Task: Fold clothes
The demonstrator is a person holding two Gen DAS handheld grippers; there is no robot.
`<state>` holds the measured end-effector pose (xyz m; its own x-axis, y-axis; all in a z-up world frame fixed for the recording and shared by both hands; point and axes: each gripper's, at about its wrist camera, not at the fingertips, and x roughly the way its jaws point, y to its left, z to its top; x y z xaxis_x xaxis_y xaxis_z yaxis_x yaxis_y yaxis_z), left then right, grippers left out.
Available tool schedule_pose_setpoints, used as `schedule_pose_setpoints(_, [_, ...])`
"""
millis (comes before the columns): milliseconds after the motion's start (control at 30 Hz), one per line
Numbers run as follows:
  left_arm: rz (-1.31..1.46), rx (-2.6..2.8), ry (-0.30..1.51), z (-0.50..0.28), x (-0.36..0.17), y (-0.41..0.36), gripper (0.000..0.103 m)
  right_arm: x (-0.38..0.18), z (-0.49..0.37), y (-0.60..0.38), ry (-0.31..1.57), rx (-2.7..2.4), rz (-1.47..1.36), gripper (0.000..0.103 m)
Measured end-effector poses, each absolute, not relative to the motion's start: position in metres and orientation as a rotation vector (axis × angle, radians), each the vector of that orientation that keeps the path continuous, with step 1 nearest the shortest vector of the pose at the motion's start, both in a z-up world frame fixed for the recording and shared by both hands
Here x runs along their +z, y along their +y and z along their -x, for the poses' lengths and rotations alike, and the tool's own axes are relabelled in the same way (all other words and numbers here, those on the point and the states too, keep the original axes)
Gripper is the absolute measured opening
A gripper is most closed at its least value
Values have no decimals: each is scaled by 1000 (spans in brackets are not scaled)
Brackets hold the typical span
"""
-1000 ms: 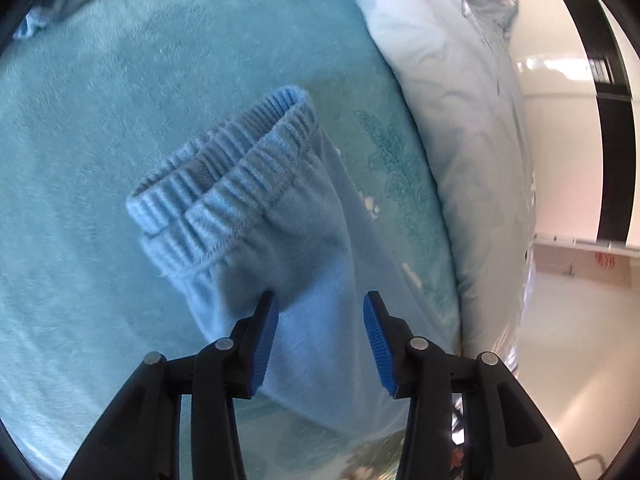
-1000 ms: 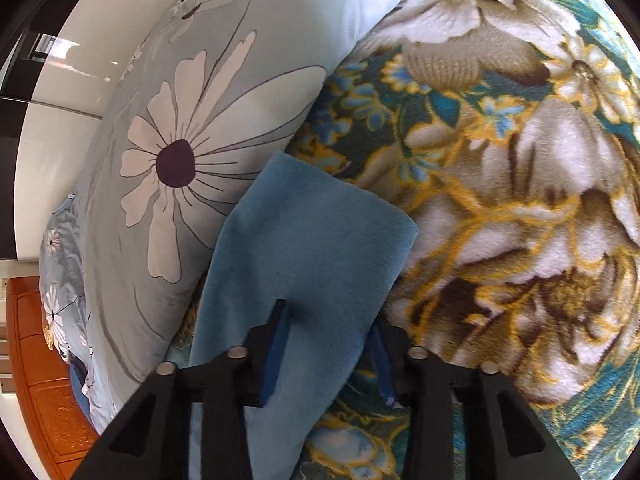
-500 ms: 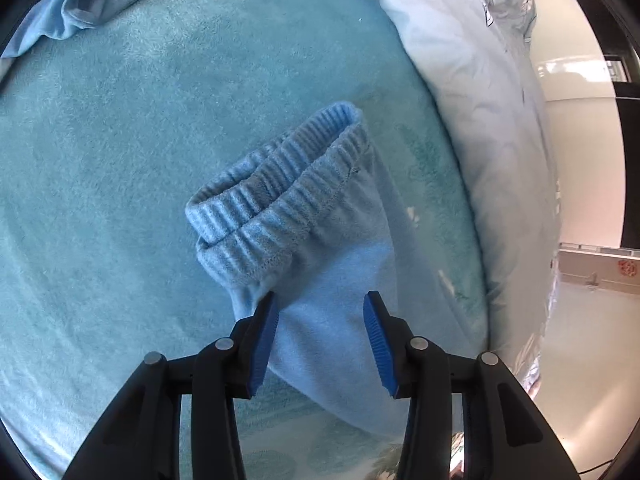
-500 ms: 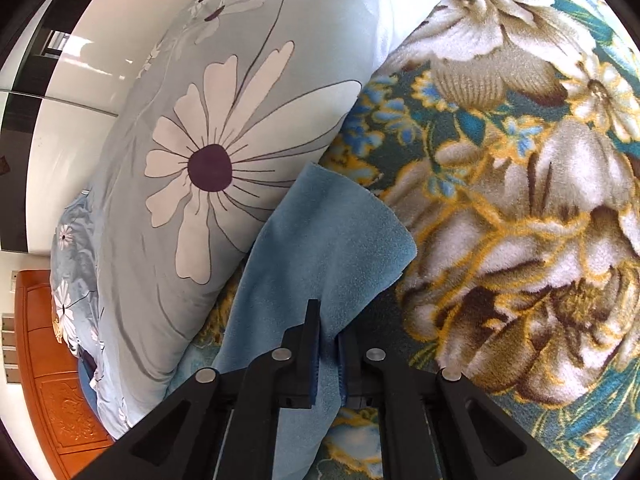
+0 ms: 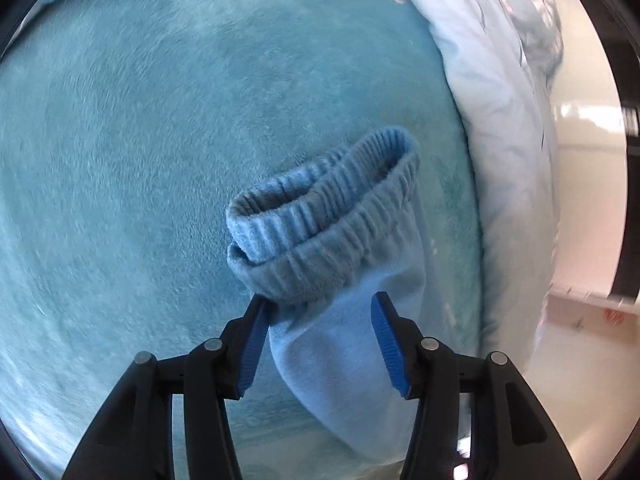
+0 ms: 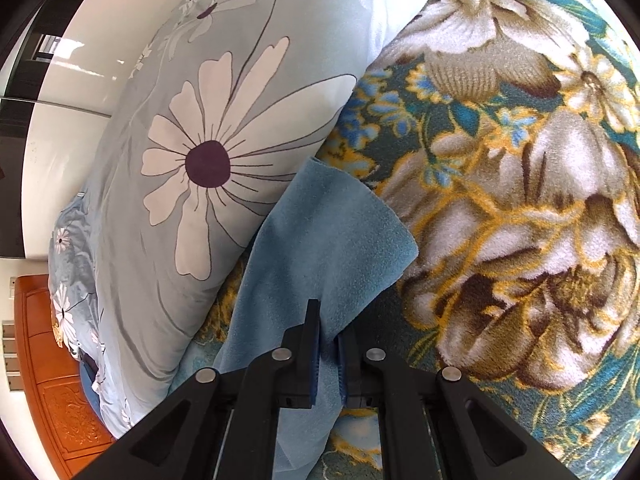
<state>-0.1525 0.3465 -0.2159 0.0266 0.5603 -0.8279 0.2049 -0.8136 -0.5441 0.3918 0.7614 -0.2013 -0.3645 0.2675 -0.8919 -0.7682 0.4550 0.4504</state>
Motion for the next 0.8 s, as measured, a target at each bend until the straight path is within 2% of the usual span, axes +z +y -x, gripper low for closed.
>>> schedule_pose_setpoints(67, [2027, 1851, -874, 151, -216, 340, 51, -199, -392, 760, 1584, 1157, 456, 7])
schedule_pose_setpoints(100, [2023, 1850, -904, 151, -215, 338, 48, -198, -392, 759, 1581, 1155, 460, 7])
schedule_pose_setpoints(233, [2014, 1849, -984, 152, -208, 332, 17, -187, -391, 753, 1569, 1161, 458, 7])
schedule_pose_setpoints(300, [2015, 1855, -965, 155, -199, 334, 13, -178, -389, 748, 1559, 1171, 459, 7])
schedule_pose_setpoints(500, [1879, 1841, -930, 166, -143, 343, 8, -134, -400, 739, 1511, 1243, 441, 7])
schedule_pose_setpoints(600, [1822, 1825, -848, 169, -111, 342, 7, -108, -403, 722, 1479, 1295, 434, 6])
schedule_pose_setpoints(633, [1804, 1815, -822, 170, -100, 341, 7, -104, -407, 764, 1474, 1302, 430, 6])
schedule_pose_setpoints(667, [1788, 1807, -795, 170, -91, 339, 7, -90, -386, 756, 1465, 1313, 416, 6])
schedule_pose_setpoints(800, [1750, 1800, -624, 161, -68, 328, 7, -48, -399, 707, 1454, 1315, 382, 6])
